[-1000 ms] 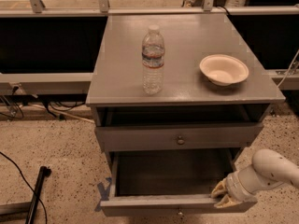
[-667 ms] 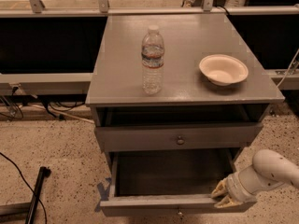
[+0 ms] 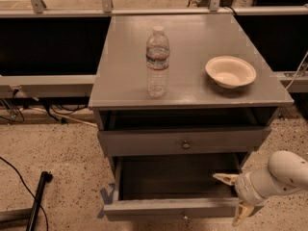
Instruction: Open middle drawer
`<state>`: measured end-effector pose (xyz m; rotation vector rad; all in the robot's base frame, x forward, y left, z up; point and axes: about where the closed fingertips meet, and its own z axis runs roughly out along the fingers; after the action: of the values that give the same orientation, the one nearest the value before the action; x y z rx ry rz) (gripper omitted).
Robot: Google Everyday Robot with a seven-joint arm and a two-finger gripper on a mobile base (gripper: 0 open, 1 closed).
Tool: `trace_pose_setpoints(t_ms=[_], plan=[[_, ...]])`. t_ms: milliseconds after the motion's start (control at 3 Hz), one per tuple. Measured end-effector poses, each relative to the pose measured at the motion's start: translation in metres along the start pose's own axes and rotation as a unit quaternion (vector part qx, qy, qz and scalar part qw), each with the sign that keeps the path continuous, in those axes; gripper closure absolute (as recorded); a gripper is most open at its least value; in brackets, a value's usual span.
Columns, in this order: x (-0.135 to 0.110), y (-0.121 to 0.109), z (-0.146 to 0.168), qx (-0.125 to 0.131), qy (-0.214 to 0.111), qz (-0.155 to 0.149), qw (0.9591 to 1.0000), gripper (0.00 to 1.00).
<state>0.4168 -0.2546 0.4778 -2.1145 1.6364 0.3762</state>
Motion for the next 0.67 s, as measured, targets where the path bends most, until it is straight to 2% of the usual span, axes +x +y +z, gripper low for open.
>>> trace_pose_setpoints(t_ms=[333, 667], plan=[[-0.037, -0.014, -0.047, 0.053, -0.003, -0.039, 0.9979, 0.00], [-0.051, -0.031, -0.067, 0.079, -0.005, -0.055, 0.9953, 0.18]])
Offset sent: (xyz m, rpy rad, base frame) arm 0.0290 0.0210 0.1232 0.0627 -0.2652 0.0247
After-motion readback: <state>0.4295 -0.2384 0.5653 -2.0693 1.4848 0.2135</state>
